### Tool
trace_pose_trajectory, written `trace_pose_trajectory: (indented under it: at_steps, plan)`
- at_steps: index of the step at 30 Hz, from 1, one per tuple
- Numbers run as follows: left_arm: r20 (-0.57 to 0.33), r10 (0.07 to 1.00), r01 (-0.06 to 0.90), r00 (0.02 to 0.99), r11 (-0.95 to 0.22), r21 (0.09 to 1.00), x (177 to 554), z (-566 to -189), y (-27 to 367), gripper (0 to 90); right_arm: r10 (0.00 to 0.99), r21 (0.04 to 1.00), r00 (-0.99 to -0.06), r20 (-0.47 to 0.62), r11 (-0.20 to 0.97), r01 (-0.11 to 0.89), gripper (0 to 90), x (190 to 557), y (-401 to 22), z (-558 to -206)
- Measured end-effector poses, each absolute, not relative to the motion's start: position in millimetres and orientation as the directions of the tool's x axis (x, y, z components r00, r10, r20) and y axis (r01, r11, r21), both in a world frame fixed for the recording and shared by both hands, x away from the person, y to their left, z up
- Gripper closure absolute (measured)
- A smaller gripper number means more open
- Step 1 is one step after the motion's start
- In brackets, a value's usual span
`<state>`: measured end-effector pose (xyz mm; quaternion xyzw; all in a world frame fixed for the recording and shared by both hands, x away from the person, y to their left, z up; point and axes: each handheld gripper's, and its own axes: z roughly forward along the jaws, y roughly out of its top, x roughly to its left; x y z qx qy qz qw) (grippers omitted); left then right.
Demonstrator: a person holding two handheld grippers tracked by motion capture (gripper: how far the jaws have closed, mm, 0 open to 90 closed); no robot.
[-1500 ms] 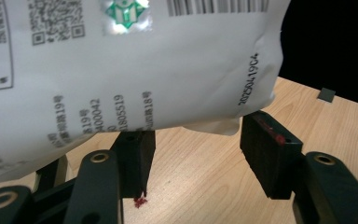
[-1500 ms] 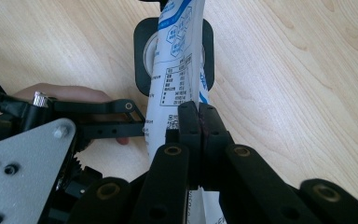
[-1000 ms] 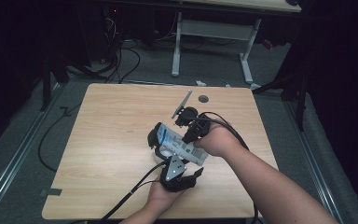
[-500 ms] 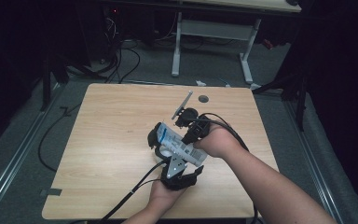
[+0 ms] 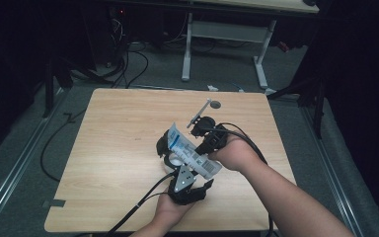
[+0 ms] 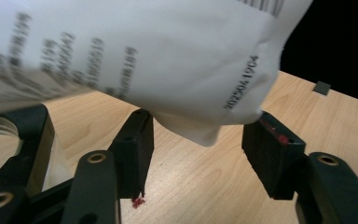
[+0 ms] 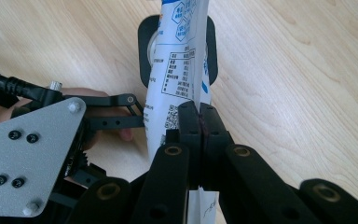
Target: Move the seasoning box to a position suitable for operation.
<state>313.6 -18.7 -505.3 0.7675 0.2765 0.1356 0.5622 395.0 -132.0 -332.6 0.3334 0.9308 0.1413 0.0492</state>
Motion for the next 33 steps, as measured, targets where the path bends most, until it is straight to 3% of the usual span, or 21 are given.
trace_pose_trajectory:
  at_steps: [20,33]
  plan:
    - [-0.097,0.560,0.268,0.823,-0.233,0.935,300.4,-512.3,19.8,38.5,0.683,0.394,-0.731,0.021,0.666,0.634,90.0,382.0,-173.0,-336.7]
    - [-0.097,0.570,0.280,0.816,-0.243,0.929,296.7,-518.2,45.5,38.4,0.732,0.378,-0.681,0.037,0.620,0.687,90.0,380.8,-205.8,-361.4]
